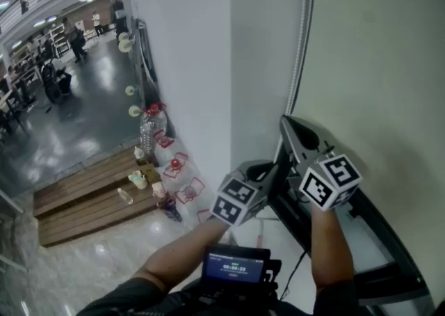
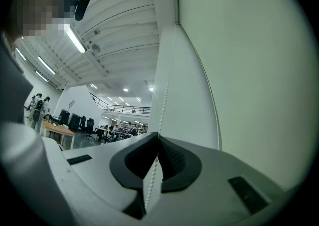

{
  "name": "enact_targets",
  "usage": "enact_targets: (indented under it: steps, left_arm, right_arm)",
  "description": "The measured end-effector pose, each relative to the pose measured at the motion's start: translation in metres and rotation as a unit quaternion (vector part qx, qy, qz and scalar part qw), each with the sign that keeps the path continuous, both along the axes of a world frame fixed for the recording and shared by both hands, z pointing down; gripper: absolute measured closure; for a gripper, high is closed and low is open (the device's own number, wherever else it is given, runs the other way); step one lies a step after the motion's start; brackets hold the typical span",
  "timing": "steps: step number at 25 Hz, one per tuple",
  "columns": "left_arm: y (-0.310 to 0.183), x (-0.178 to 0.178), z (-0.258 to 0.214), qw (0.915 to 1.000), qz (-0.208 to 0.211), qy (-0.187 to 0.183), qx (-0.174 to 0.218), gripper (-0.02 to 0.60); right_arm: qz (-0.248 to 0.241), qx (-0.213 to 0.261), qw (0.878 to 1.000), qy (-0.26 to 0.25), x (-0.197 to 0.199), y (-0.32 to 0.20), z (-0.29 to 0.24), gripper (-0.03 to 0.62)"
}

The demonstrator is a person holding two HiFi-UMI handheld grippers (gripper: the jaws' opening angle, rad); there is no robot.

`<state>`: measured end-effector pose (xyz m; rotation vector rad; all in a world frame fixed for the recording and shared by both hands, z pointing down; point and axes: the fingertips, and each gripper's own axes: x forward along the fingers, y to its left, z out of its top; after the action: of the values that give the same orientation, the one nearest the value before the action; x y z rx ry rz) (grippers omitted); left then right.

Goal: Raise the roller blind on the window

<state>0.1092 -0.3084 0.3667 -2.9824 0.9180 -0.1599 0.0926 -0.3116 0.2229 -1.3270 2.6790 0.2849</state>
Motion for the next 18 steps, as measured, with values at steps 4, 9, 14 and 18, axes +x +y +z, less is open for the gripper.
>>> enact_targets:
  steps: [4,9,14,18]
  left_arm:
    - [0.004,-0.002,0.000,1.0000,0.002,-0.004,0.002,0.586]
    - [0.002,-0.003,0.002,1.0000,0.002,0.005,-0.008,0.586]
    - [0.004,-0.001,0.022,0.9996,0.009,-0.007,-0.026,0.586]
    - [0.006,-0.001,0.041,0.9987,0.014,-0.010,-0.047,0.586]
  right_arm:
    - [0.004,0.007,1.000,-0.001,0.000,0.007,-0.001,0.592]
    - [0.003,0.007,1.000,-0.002,0.000,0.005,0.005,0.592]
    - [0.007,-0.014,1.000,0.007,-0.001,0.003,0.027,0.594]
    - [0.008,-0.029,1.000,0.003,0.000,0.002,0.045,0.593]
